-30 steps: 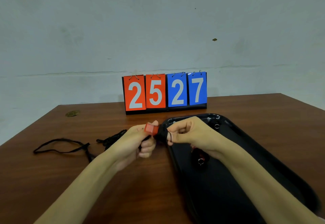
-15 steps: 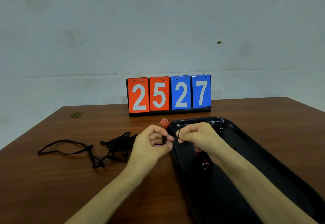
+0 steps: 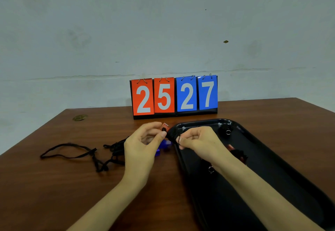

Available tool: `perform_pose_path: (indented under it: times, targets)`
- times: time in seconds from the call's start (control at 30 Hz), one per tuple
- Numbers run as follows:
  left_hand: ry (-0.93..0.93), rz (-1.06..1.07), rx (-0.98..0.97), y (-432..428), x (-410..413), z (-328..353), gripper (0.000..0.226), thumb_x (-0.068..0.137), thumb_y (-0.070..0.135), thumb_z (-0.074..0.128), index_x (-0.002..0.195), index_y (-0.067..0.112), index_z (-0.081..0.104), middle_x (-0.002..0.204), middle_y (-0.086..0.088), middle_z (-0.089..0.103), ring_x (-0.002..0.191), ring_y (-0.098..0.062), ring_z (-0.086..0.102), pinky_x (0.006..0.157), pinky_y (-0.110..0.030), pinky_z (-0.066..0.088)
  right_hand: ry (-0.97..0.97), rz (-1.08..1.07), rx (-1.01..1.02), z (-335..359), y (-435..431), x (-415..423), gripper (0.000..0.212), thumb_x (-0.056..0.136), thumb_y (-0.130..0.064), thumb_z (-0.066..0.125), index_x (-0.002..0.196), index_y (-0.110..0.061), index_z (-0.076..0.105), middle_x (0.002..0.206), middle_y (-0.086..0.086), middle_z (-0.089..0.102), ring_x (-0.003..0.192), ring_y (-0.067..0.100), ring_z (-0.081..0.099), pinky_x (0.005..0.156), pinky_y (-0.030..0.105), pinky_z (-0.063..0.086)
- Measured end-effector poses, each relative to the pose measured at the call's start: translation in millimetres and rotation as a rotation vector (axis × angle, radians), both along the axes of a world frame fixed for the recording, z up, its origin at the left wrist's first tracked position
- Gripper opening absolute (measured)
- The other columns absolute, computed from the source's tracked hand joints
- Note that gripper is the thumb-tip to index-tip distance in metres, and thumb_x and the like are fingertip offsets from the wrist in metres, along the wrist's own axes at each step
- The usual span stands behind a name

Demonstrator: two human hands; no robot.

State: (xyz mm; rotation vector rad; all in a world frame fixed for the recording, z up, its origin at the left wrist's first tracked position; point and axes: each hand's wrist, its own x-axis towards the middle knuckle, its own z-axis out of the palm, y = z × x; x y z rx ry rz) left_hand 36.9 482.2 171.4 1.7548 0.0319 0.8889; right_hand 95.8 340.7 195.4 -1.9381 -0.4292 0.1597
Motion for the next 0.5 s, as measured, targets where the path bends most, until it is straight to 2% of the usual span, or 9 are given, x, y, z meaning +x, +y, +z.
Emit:
perform_pose_path:
  times: [0.13, 0.27, 0.4, 0.5]
  targets:
    - [-0.006, -0.020, 0.072, -1.7, 0.0, -2.9, 0.027, 0.079, 0.007, 0.070, 0.089, 0.031, 0.067, 0.082, 0.019, 0.070, 0.083, 0.002, 0.065, 0.072, -0.008, 0.048, -0.080, -0.021, -0.020, -2.1, 1.9, -1.1, 0.010, 0.085, -0.018, 0.065, 0.075, -0.019, 0.067, 0.069, -0.006, 0.068, 0.077, 0.005, 0.064, 0.071, 0.013, 0.042]
    - [-0.007, -0.026, 0.086, -3.2, 0.3, -4.6, 0.025, 0.080, 0.006, 0.069, 0.090, 0.029, 0.068, 0.082, 0.014, 0.070, 0.084, 0.002, 0.065, 0.072, -0.008, 0.048, -0.107, -0.033, -0.014, -3.5, 2.1, -0.8, 0.011, 0.085, -0.019, 0.065, 0.074, -0.019, 0.068, 0.069, -0.006, 0.069, 0.075, 0.003, 0.065, 0.069, 0.011, 0.042]
    - [0.069, -0.082, -0.200, -1.6, 3.6, -2.3, 0.014, 0.079, 0.004, 0.069, 0.086, 0.016, 0.066, 0.075, 0.003, 0.071, 0.073, -0.006, 0.069, 0.065, -0.012, 0.052, -0.117, -0.033, -0.012, -4.4, 3.8, -1.8, 0.009, 0.085, -0.019, 0.065, 0.077, -0.018, 0.069, 0.065, -0.007, 0.068, 0.074, 0.005, 0.064, 0.072, 0.015, 0.046]
    - [0.112, -0.076, -0.254, -0.9, 4.7, -4.0, 0.011, 0.078, 0.005, 0.070, 0.082, 0.015, 0.069, 0.073, 0.000, 0.072, 0.070, -0.011, 0.070, 0.064, -0.015, 0.053, -0.140, -0.044, -0.047, -5.3, 4.8, -3.8, 0.009, 0.085, -0.021, 0.065, 0.077, -0.019, 0.068, 0.064, -0.008, 0.066, 0.068, 0.002, 0.061, 0.067, 0.013, 0.044]
